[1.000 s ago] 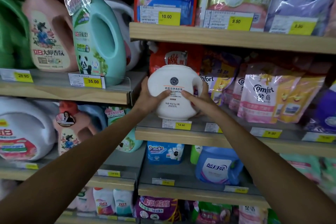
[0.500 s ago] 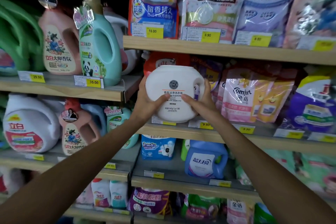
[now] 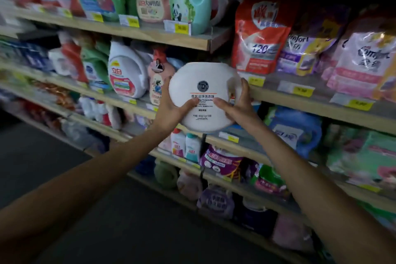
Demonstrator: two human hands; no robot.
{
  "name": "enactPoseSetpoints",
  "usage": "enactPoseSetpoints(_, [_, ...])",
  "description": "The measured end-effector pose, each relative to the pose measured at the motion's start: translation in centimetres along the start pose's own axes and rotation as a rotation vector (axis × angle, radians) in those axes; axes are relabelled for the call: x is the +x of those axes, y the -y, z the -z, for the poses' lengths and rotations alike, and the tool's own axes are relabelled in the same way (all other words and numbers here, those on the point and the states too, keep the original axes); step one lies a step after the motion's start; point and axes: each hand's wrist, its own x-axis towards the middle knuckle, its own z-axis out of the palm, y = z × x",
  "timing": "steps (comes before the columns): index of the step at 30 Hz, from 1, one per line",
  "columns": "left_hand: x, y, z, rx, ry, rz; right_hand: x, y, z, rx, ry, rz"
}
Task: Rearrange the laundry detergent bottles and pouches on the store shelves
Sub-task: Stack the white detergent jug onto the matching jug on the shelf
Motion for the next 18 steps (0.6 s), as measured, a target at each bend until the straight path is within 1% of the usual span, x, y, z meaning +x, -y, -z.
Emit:
enactPoseSetpoints(2, [-1.2,1.0,2.8,0.022,-0.051,0.047,-0.8,0.0,-3.1,-0.009,0.050,-0.033])
enactPoseSetpoints(7, [-2.3,3.5,9.7,0.053,-0.173,0.098,-1.0,1.3,-10.7,0.012,0.171,-0.058])
enactPoseSetpoints(12, [-1.5,5.2,18.7,0.009,-0.227,0.125,0.5,4.4,-20.0,0.023,0.239,0.010])
enactPoseSetpoints(18, [-0.1,7.7,30.6,0.034,-0.267,0.125,2.0,7.0,-32.2,0.023,0.314,-0.011])
